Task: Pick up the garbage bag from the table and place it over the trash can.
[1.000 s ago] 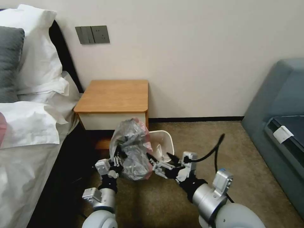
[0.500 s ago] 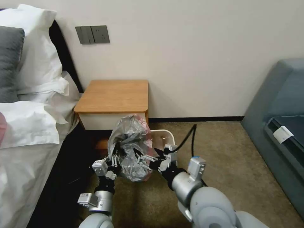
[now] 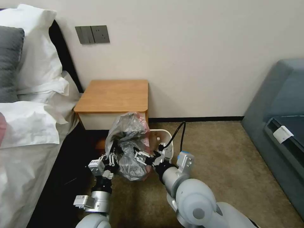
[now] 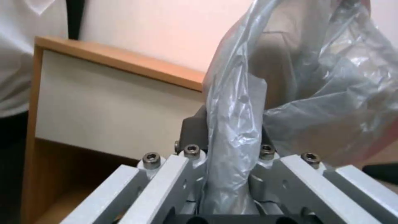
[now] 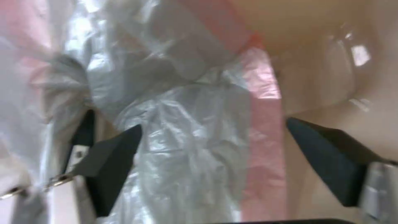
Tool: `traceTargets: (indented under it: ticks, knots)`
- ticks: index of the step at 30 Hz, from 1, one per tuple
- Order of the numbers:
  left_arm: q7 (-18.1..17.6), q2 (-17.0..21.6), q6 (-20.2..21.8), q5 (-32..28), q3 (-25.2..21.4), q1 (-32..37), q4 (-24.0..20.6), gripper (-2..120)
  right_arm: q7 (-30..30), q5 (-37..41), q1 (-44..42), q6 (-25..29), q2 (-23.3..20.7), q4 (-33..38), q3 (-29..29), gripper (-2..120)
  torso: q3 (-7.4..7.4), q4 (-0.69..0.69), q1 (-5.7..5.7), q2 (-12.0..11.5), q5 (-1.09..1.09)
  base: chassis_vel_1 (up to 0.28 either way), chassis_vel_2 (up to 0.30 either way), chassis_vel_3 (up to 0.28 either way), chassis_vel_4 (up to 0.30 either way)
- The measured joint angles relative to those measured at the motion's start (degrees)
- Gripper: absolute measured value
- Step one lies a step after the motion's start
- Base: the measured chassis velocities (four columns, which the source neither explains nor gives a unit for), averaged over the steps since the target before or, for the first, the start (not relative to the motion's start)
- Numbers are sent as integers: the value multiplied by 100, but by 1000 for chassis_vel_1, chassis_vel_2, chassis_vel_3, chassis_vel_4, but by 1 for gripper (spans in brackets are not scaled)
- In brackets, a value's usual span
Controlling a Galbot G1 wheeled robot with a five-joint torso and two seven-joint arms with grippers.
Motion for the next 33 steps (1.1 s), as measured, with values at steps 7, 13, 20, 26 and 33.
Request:
traceTargets:
  ticks: [7, 13, 20, 26, 33]
  knots:
    - [10, -50, -211, 435, -28, -52, 112, 8, 283, 108, 187, -49, -21, 137, -144, 82, 0, 0, 0, 0, 0, 0, 0, 0, 0]
    - [75, -91, -306, 554, -17, -42, 118, 8, 543, 264, 374, -49, 67, 2, -210, 82, 0, 0, 0, 0, 0, 0, 0, 0, 0]
    - [106, -84, -349, 598, -47, -42, 94, 8, 579, 285, 538, -2, 202, -202, -282, 73, 0, 0, 0, 0, 0, 0, 0, 0, 0]
    - [81, -92, -350, 596, -67, -53, 85, 8, 540, 274, 573, 29, 227, -204, -340, 49, 0, 0, 0, 0, 0, 0, 0, 0, 0]
    - [44, -132, -329, 578, -67, -58, 71, 8, 454, 135, 590, 46, 217, -232, -384, 26, 0, 0, 0, 0, 0, 0, 0, 0, 0]
